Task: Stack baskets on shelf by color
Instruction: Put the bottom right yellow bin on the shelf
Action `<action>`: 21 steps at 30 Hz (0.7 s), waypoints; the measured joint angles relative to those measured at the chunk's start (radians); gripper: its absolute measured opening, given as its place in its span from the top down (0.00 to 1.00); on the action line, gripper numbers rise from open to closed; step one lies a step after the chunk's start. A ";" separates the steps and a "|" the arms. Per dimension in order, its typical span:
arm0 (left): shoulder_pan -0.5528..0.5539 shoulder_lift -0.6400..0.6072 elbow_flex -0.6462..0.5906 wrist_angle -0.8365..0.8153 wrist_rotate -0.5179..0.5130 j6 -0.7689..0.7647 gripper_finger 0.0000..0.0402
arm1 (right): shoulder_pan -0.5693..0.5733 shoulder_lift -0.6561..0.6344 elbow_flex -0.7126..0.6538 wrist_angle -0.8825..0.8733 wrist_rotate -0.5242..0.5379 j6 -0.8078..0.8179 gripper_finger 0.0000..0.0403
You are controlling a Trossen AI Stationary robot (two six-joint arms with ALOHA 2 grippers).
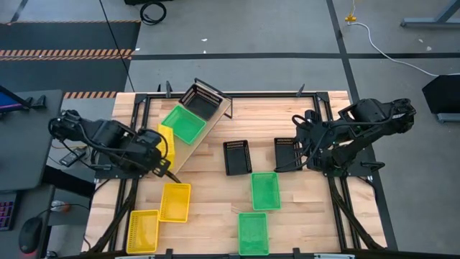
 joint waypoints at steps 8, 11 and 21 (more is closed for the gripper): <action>-0.002 0.000 0.068 0.023 -0.002 -0.032 0.97 | 0.000 0.000 0.000 -0.001 -0.001 -0.001 0.60; -0.001 -0.001 0.082 0.021 -0.011 -0.034 0.97 | 0.000 0.000 0.000 -0.001 -0.001 -0.013 0.60; -0.014 -0.001 0.085 0.001 -0.012 -0.143 0.99 | 0.000 0.000 0.000 -0.011 -0.004 -0.035 0.60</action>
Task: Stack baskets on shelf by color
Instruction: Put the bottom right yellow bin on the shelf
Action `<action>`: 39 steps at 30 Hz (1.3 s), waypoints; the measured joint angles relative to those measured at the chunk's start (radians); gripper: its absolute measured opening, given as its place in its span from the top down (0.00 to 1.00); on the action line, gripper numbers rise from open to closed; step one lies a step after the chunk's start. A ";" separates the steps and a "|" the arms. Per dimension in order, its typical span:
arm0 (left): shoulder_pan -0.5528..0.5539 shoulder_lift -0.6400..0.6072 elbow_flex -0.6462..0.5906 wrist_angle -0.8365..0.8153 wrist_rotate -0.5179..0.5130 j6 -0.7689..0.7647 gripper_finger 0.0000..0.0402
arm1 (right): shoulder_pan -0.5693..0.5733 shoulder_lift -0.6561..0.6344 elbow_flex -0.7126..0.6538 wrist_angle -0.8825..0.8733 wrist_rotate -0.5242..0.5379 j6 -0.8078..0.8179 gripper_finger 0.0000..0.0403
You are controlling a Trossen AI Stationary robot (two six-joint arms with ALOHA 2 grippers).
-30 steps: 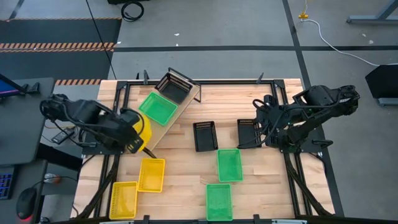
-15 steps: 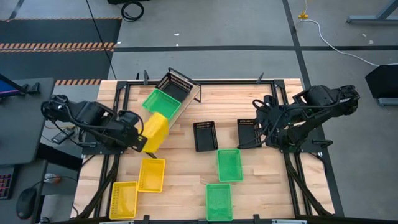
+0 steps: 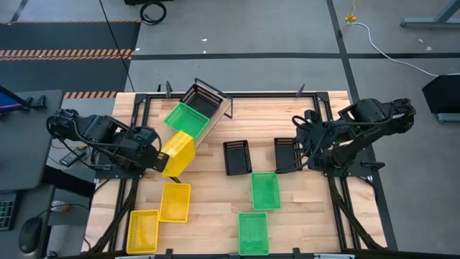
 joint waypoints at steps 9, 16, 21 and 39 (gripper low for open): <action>0.000 0.000 0.000 0.001 -0.016 0.007 0.99 | 0.000 0.000 0.000 -0.001 0.000 -0.008 0.60; -0.007 -0.009 0.001 0.029 -0.058 0.047 0.99 | 0.000 0.000 0.000 -0.001 0.000 -0.008 0.60; -0.045 -0.019 0.059 0.067 -0.174 0.119 0.99 | 0.000 0.000 0.000 0.000 0.001 -0.007 0.60; -0.132 0.009 0.267 0.181 -0.434 0.590 0.99 | 0.000 0.000 0.000 0.285 0.010 -0.002 0.60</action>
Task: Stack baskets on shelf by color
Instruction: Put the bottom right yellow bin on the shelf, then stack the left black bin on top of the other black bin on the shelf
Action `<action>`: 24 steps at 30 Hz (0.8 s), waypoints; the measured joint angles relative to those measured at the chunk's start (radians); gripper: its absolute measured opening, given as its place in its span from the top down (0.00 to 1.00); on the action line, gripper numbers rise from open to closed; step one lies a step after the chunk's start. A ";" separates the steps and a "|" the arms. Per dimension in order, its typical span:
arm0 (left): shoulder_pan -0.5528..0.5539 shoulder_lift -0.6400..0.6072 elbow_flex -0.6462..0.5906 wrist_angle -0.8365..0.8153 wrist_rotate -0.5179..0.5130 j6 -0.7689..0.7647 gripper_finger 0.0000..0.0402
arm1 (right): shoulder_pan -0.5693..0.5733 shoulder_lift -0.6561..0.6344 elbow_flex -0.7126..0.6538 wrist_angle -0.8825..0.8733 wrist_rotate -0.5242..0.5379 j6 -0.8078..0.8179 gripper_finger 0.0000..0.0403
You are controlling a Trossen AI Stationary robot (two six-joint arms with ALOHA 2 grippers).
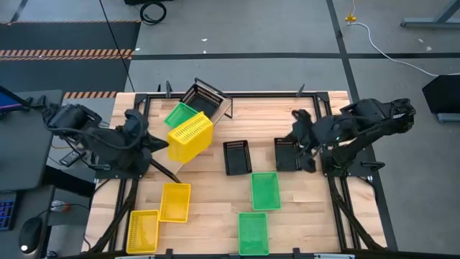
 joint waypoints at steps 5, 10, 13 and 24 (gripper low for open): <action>0.000 0.011 0.000 -0.031 0.005 0.002 0.99 | -0.007 0.012 0.002 0.470 0.001 -0.080 0.60; 0.000 0.013 0.000 -0.017 -0.040 0.006 0.99 | -0.044 0.093 0.002 0.631 -0.008 -0.109 0.60; 0.000 0.013 0.000 -0.014 -0.045 0.006 0.99 | -0.071 0.180 0.000 0.638 -0.093 -0.100 0.60; -0.002 0.017 0.000 -0.021 0.014 -0.027 0.99 | -0.086 0.347 0.000 0.826 -0.262 -0.046 0.60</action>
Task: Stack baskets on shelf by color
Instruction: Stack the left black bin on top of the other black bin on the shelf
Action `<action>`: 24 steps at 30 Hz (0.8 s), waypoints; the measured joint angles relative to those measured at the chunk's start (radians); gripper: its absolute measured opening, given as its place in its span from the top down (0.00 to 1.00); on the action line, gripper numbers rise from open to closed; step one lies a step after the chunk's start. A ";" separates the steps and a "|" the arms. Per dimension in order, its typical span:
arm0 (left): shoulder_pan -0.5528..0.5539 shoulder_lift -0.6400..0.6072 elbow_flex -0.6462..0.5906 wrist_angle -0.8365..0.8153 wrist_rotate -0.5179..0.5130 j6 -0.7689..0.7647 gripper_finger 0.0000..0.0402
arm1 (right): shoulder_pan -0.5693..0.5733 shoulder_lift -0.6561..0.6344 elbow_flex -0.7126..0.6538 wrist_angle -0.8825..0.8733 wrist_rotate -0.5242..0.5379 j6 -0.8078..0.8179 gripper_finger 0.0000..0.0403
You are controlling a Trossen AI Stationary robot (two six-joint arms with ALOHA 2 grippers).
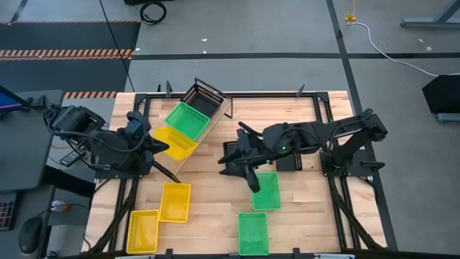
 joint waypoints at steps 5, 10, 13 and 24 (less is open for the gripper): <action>0.000 0.000 0.000 0.001 0.011 -0.040 0.97 | -0.018 -0.023 0.000 -0.126 -0.005 -0.077 0.60; 0.001 0.000 0.000 0.000 0.063 -0.057 0.96 | -0.055 -0.028 0.000 -0.196 -0.003 -0.113 0.60; 0.001 0.000 0.000 0.001 0.061 -0.094 0.96 | -0.074 -0.028 0.001 -0.199 -0.005 -0.109 0.60; 0.077 0.142 -0.002 -0.129 0.151 -0.110 0.76 | -0.133 -0.037 0.000 -0.223 -0.013 -0.131 0.60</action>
